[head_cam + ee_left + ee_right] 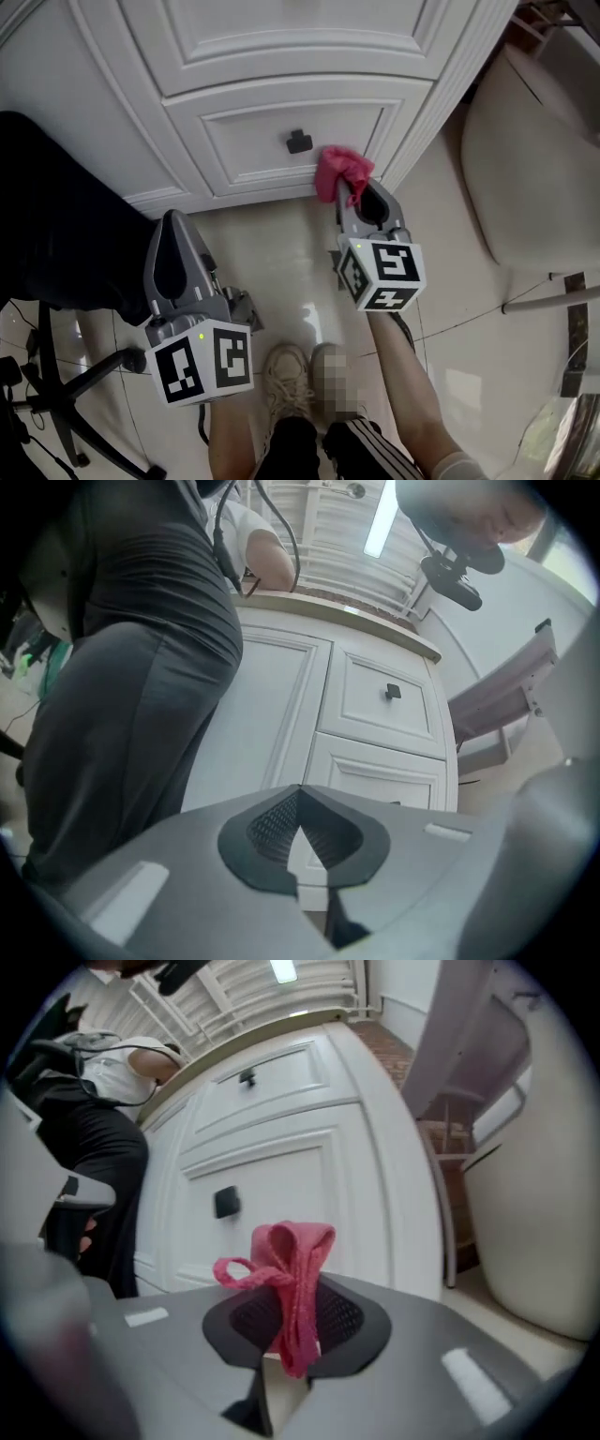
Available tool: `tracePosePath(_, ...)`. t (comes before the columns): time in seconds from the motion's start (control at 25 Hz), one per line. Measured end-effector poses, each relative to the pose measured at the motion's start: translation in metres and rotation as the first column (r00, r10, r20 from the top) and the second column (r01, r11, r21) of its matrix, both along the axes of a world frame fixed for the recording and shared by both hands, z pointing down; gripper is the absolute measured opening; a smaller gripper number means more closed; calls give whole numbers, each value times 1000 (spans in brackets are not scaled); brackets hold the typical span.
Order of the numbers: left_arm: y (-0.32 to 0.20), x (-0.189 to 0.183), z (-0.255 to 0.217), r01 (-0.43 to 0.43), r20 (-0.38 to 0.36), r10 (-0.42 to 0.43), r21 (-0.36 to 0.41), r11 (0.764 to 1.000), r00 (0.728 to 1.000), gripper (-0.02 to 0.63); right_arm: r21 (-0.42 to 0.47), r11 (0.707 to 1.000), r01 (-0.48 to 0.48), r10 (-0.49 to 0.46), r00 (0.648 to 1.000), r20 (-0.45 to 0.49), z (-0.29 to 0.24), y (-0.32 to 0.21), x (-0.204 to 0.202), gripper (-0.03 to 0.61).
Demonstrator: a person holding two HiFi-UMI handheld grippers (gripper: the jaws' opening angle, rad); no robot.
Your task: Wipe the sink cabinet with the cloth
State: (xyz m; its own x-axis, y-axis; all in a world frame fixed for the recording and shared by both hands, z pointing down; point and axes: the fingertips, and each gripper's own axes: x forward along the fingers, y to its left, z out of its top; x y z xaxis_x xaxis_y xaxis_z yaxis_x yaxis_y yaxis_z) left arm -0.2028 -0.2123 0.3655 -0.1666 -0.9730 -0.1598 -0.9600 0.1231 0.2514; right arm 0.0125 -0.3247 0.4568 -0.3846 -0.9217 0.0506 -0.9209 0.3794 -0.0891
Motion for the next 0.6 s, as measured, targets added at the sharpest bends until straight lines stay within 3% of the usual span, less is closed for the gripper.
tracePosePath(0.08,-1,7,0,-15,5,15,2,1000,1000,15,12,998,-60,60,998,-7,-1,-7,39,58)
tracePosePath(0.28,-2,17,-5,-24,15,24,-3,1000,1000,15,-8,985,-170,169,983,-76,7,-10,91,57)
tracePosePath(0.4,16,25,-29,-32,48,32,-2,1000,998,15,2,985,-173,173,981,-89,-24,7,104,57)
tracePosePath(0.48,32,33,-56,-69,44,69,-9,998,997,15,39,991,-130,132,990,-50,-70,35,99,57)
tracePosePath(0.6,56,54,-115,-170,-12,170,-39,985,985,15,46,996,-80,76,993,91,-149,97,88,57)
